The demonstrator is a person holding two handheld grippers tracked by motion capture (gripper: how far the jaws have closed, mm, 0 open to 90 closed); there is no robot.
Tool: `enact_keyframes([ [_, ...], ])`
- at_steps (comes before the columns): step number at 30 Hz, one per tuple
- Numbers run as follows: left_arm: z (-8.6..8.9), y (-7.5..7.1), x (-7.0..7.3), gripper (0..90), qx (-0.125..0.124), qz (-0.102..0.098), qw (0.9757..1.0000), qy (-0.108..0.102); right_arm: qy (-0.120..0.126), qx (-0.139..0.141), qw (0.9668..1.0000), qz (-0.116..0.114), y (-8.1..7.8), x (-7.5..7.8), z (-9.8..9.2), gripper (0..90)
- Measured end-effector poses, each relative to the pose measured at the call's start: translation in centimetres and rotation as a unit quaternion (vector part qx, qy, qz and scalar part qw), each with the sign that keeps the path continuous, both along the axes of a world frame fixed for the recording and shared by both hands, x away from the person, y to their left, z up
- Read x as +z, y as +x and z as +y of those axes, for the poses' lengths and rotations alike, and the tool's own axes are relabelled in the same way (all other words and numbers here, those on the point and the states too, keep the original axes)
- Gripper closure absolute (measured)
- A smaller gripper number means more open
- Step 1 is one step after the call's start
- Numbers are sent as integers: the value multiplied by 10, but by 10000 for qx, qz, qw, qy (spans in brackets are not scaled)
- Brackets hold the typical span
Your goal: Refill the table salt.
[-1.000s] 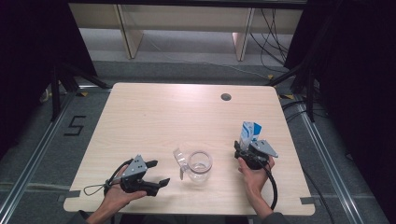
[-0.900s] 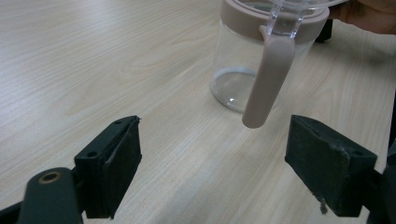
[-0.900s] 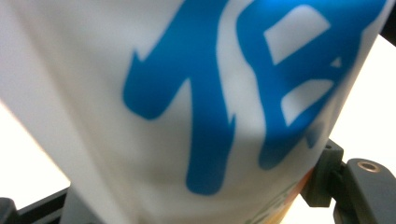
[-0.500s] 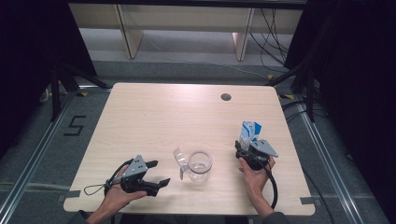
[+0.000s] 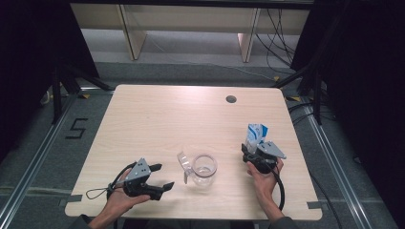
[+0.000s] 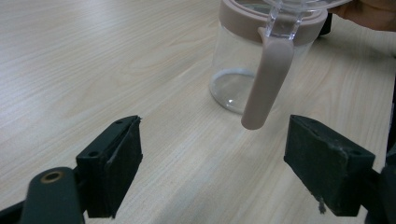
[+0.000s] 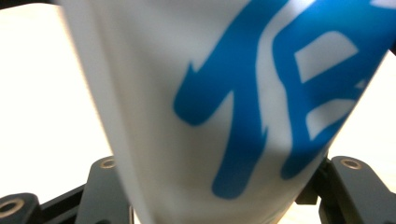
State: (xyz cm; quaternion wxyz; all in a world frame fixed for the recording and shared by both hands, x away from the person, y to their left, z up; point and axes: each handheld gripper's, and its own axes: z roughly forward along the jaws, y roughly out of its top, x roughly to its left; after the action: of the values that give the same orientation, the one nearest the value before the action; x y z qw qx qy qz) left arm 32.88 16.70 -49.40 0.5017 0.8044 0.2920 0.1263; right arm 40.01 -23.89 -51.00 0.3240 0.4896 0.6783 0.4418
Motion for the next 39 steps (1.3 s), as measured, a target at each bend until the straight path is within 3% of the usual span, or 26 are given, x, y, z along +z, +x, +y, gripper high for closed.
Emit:
enact_keyframes([
  [1,0,0,1,183,16,-11,10000,37,-99,50,9999,-76,0,0,-1,420],
  [2,0,0,0,184,22,-12,10000,24,109,31,9999,-2,-2,0,1,421],
  [3,1,0,1,184,26,-19,10000,60,-27,92,10000,-27,-2,1,0,420],
  [10,1,0,0,184,23,-18,10000,12,-311,412,9979,-384,-10,10,-4,422],
  [14,1,1,0,184,31,-9,10000,8,-218,586,9973,-389,-19,13,-5,421],
  [16,0,1,0,184,76,25,10000,-54,-388,765,9952,-468,-22,16,-5,421],
  [18,1,1,0,188,57,18,10000,-34,-456,890,9942,-405,-28,19,-1,422],
  [21,2,1,0,188,81,18,10000,-9,-665,1147,9893,-601,-34,23,1,421],
  [22,1,1,0,188,81,19,10000,-11,-720,1097,9892,-652,-37,23,3,422],
  [23,1,1,0,188,80,18,10000,-14,-951,1212,9848,-806,-37,24,2,422],
  [24,1,0,0,187,80,19,10000,-18,-964,1261,9848,-706,-41,25,3,422],
  [26,1,1,0,184,77,22,10000,-9,-1032,1309,9830,-765,-47,25,5,422],
  [28,1,1,0,181,65,22,10000,-25,-1336,1475,9761,-878,-50,27,5,422],
  [30,0,0,0,180,80,49,9999,-45,-1558,1513,9716,-942,-53,28,8,422],
  [32,1,0,1,180,50,2,10000,12,-1593,1528,9711,-909,-56,28,11,422],
  [33,1,1,1,180,22,-19,10000,25,-1675,1576,9685,-954,-56,29,11,422],
  [34,1,1,0,180,49,5,10000,16,-1638,1567,9693,-952,-56,29,13,422],
  [35,1,1,0,180,48,8,10000,10,-1722,1603,9670,-978,-56,30,13,422],
  [36,1,0,0,179,47,6,10000,6,-1703,1580,9677,-980,-57,30,14,422],
  [38,1,0,0,179,62,18,10000,-20,-1900,1617,9629,-1029,-58,31,16,422],
  [39,1,0,0,179,67,55,10000,-50,-1876,1606,9632,-1058,-58,31,17,422],
])
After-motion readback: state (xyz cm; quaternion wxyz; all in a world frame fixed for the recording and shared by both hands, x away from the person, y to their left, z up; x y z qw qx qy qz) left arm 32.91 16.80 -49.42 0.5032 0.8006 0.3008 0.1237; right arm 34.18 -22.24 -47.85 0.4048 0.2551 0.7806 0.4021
